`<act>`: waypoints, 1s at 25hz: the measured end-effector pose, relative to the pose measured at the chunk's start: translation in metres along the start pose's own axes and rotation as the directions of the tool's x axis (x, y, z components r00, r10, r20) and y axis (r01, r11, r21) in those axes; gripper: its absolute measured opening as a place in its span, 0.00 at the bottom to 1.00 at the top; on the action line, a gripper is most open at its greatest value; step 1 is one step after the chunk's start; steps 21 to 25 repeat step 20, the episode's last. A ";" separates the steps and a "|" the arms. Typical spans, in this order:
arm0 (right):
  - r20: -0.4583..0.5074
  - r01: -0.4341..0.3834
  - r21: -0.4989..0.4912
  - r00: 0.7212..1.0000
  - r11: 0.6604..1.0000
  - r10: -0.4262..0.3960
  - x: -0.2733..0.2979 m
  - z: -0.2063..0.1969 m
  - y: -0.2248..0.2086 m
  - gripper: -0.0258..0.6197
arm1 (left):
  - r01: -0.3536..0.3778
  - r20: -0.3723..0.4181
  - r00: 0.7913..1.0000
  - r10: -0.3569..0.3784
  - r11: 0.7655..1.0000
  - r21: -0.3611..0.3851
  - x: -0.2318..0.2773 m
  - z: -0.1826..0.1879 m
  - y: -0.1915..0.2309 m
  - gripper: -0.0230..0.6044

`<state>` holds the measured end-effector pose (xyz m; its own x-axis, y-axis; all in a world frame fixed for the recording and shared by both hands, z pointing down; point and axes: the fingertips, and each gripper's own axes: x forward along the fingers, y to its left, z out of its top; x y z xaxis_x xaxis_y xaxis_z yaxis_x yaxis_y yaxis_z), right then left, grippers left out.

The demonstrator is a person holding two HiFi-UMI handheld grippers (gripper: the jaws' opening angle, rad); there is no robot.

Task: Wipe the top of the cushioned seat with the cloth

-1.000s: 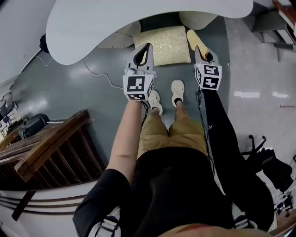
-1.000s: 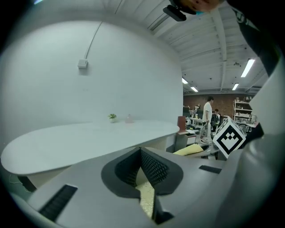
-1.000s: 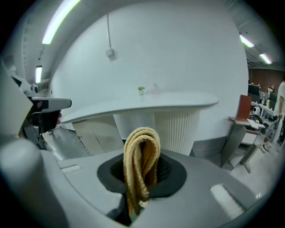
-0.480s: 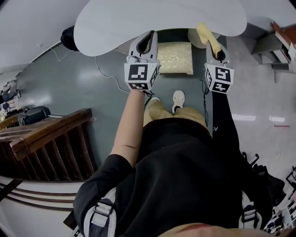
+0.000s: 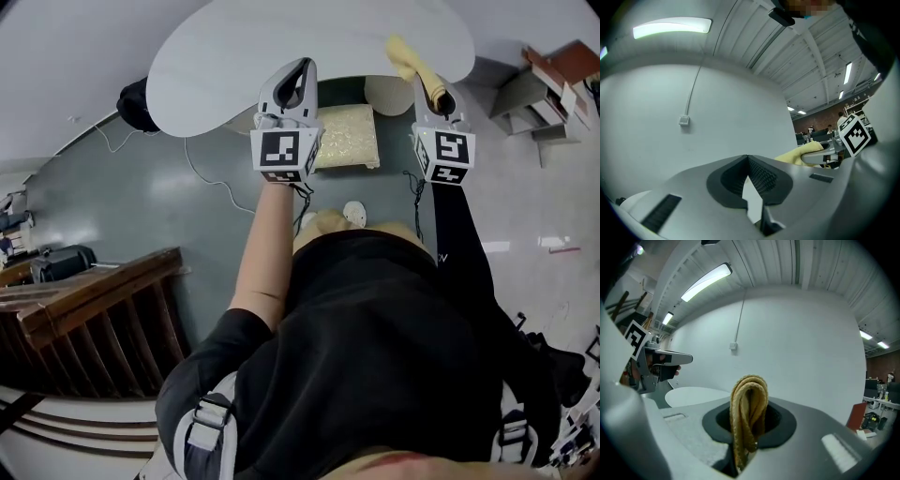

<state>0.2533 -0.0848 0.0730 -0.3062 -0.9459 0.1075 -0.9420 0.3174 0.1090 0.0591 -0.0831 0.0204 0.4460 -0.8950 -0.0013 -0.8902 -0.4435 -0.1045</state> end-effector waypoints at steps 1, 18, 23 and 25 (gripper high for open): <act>0.004 0.004 -0.003 1.000 1.000 -0.004 0.001 0.003 0.000 0.13 | 0.003 0.007 1.000 -0.003 1.000 0.003 0.001 0.003 0.001 0.05; 0.001 0.001 -0.005 1.000 1.000 -0.001 0.007 0.006 0.021 0.13 | -0.012 0.027 1.000 0.011 1.000 0.020 -0.012 0.008 0.034 0.05; -0.001 0.007 0.003 1.000 1.000 -0.007 0.006 0.006 0.019 0.13 | -0.016 0.029 0.999 0.016 1.000 0.018 -0.014 0.011 0.036 0.05; -0.001 0.007 0.003 1.000 1.000 -0.007 0.006 0.006 0.019 0.13 | -0.016 0.029 0.999 0.016 1.000 0.018 -0.014 0.011 0.036 0.05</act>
